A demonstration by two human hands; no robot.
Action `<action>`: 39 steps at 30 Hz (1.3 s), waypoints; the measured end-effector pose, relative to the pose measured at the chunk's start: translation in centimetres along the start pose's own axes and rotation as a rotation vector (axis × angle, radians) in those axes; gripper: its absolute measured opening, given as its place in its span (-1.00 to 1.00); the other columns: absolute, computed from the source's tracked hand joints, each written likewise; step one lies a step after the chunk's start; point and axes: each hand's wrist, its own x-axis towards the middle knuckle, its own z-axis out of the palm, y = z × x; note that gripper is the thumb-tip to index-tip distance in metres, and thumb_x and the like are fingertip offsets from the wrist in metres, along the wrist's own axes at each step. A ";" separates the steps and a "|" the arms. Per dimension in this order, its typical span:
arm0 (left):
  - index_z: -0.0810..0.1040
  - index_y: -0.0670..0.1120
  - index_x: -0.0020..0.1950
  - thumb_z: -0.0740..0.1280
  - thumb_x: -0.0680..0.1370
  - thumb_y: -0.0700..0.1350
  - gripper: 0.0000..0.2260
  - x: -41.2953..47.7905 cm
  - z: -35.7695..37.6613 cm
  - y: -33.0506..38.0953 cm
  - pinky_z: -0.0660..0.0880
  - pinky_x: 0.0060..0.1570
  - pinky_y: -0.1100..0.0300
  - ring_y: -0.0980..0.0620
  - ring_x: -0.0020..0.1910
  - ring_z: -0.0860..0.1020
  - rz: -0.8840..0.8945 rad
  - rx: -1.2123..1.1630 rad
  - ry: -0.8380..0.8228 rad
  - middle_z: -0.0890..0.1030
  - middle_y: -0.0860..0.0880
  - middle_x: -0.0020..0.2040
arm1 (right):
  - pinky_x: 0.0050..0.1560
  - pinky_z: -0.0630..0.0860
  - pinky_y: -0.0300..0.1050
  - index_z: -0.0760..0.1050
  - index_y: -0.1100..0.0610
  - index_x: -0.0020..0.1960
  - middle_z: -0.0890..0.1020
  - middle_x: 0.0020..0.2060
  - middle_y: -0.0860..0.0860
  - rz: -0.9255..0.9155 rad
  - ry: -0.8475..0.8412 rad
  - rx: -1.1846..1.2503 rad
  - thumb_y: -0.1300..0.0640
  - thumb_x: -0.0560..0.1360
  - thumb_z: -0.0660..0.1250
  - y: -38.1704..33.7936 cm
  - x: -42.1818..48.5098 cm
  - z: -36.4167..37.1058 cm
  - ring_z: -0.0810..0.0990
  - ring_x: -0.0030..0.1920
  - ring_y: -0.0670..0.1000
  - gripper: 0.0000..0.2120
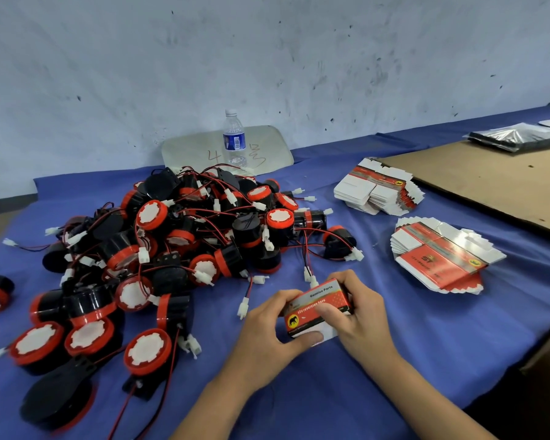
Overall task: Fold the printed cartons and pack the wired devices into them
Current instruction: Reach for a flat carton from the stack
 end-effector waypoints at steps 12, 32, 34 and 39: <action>0.38 0.16 0.31 0.51 0.41 0.06 -0.47 0.2 0.0 -0.3 0.50 -0.09 0.39 0.17 -0.06 0.60 -0.172 -0.245 0.106 0.57 0.23 0.03 | -0.32 0.45 -0.30 0.52 0.08 -0.20 0.61 -0.31 -0.04 0.289 0.222 0.349 -0.11 0.40 0.34 0.7 1.5 -0.3 0.53 -0.33 -0.14 -0.76; 0.46 0.09 0.21 0.29 0.53 -0.39 -0.58 1.0 0.4 -1.7 0.47 -0.16 0.51 0.15 -0.29 0.63 -0.148 -0.162 0.113 0.65 0.04 -0.06 | -0.14 0.63 -0.09 0.38 0.19 0.04 0.62 -0.08 0.15 -0.138 1.054 1.501 -0.20 0.48 0.34 -8.5 4.9 -19.3 0.68 -0.13 0.13 -0.54; 0.47 0.13 0.18 0.29 0.53 -0.40 -0.56 1.0 0.3 -1.6 0.46 -0.16 0.52 0.14 -0.29 0.63 -0.150 -0.154 0.115 0.65 0.05 -0.09 | -0.16 0.62 -0.12 0.39 0.20 0.07 0.64 -0.09 0.13 -0.059 0.990 1.429 -0.13 0.50 0.35 -7.5 5.1 -19.2 0.67 -0.15 0.10 -0.59; 0.49 0.11 0.17 0.28 0.54 -0.40 -0.59 1.0 0.4 -1.8 0.46 -0.18 0.51 0.13 -0.28 0.63 -0.172 -0.163 0.100 0.65 0.01 -0.10 | -0.19 0.56 -0.24 0.50 0.12 -0.03 0.69 -0.16 0.00 0.252 0.712 0.382 0.30 0.50 0.25 -3.6 7.0 -17.2 0.62 -0.12 0.03 -0.86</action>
